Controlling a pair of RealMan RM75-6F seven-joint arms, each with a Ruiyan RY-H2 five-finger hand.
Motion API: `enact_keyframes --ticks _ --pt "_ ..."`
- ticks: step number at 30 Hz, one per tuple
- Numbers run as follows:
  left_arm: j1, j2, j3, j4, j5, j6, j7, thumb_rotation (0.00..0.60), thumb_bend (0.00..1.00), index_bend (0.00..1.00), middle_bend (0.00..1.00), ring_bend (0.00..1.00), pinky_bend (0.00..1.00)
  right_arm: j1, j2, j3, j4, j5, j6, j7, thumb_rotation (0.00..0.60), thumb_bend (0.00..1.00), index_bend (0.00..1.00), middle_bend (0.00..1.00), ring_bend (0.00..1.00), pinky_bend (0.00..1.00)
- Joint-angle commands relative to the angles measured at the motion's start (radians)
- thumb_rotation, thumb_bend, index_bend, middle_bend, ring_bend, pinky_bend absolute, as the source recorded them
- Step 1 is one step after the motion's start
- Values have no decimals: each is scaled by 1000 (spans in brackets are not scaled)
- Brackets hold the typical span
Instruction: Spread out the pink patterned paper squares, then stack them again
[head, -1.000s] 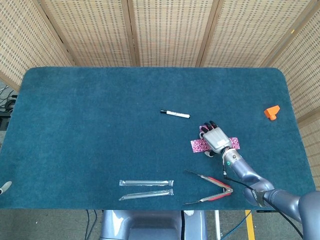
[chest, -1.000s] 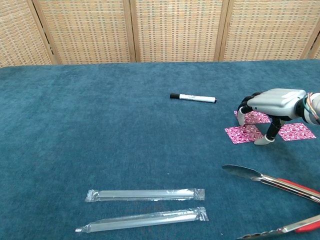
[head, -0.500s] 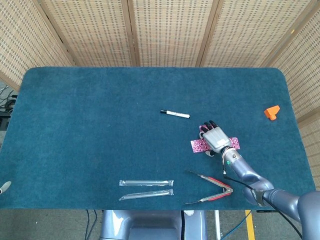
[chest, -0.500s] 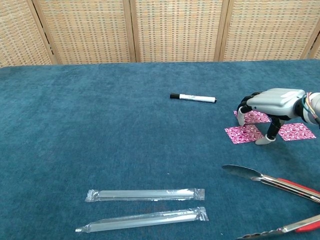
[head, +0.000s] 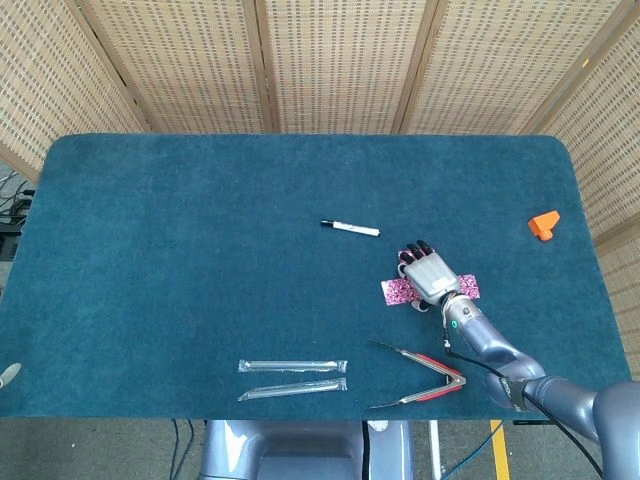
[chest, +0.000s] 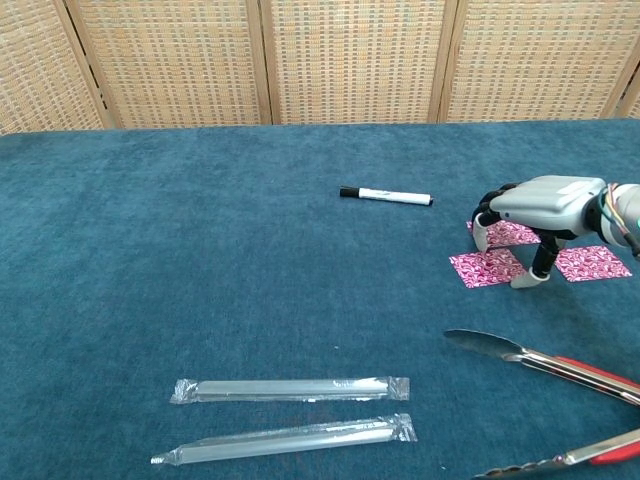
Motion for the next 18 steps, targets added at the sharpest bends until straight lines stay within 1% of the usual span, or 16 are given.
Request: enact_keyframes --ticks 1,10,18 --pt "1 0 0 1 -1 1 -1 600 36 28 0 0 0 3 0 2 2 3 -2 -4 600 311 371 191 0 0" --pt "0 -3 -1 5 -3 -3 -2 600 36 28 0 0 0 10 8 10 -5 14 -9 -16 600 311 371 191 0 0" --pt "2 -2 0 5 -2 -1 -3 600 36 28 0 0 0 5 7 6 -6 14 -6 -16 600 311 381 195 0 0"
